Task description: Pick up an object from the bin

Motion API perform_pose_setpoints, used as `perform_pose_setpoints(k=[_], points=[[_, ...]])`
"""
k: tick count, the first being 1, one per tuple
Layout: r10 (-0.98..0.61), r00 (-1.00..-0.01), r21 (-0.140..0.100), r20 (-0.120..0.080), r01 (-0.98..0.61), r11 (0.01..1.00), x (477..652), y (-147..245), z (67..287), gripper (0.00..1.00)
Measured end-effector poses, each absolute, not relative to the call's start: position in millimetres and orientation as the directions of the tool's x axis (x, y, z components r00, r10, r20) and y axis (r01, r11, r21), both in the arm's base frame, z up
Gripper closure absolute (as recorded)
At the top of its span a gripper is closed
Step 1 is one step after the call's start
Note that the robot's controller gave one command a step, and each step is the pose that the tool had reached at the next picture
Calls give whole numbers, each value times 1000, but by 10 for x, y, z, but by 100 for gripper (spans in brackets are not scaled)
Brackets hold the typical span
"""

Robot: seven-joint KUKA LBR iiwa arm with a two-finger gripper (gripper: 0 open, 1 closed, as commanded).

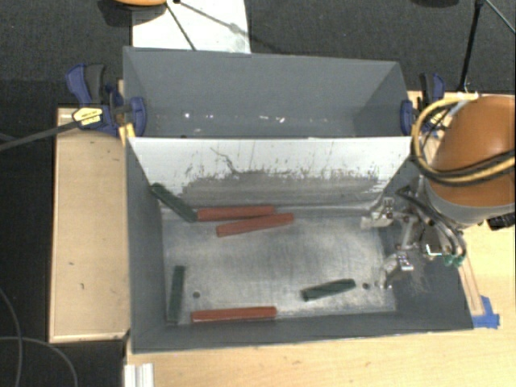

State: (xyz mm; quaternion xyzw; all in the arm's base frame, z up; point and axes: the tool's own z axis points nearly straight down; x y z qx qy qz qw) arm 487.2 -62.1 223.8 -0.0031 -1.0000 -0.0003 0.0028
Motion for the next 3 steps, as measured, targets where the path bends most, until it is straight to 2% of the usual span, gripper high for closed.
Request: perform_pose_setpoints(k=[1, 2, 3], points=[[4, -1000, 0, -3, 4, 1000, 4889, -618, 2276, 0], [-38, -999, -2, -11, -38, 999, 5003, -598, 1844, 0], [-20, -1000, 0, -7, -20, 1000, 5064, -691, 1222, 0]])
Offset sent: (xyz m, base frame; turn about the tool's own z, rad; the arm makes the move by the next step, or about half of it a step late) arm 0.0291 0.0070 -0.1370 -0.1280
